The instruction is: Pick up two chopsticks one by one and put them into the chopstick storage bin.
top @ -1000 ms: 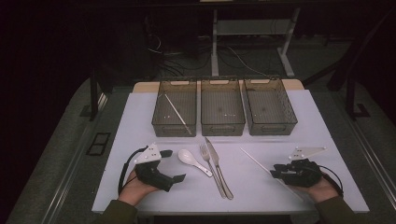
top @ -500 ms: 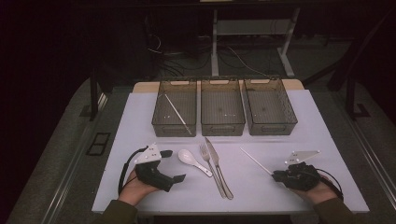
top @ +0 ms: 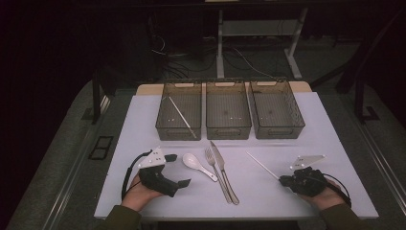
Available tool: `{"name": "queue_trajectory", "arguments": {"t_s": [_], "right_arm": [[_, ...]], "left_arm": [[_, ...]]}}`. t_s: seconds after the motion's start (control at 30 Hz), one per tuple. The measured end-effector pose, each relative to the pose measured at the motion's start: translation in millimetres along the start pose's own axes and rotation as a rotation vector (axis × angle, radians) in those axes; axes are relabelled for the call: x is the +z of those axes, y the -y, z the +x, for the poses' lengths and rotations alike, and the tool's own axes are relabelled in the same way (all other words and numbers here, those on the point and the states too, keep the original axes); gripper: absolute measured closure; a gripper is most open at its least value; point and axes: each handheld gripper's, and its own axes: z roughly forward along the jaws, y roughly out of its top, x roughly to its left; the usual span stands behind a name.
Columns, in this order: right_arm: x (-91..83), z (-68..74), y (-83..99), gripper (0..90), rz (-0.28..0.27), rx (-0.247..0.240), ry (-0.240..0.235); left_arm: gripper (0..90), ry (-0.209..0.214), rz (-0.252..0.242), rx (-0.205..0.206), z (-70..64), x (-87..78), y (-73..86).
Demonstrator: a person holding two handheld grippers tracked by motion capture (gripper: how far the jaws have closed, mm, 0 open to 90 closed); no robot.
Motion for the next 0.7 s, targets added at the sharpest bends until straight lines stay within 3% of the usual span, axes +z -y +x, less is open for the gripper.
{"name": "queue_trajectory", "arguments": {"t_s": [0.3,0.7], "right_arm": [[-1.9,-2.3,-0.8,84.2,-0.013,0.014,-0.021],[-10.9,-4.7,-7.5,84.1,-0.077,0.031,-0.056]], "left_arm": [[0.0,0.000,-0.001,0.001,0.2,-0.1,-0.2],[0.0,0.002,0.001,0.003,0.1,0.2,-0.4]]}}
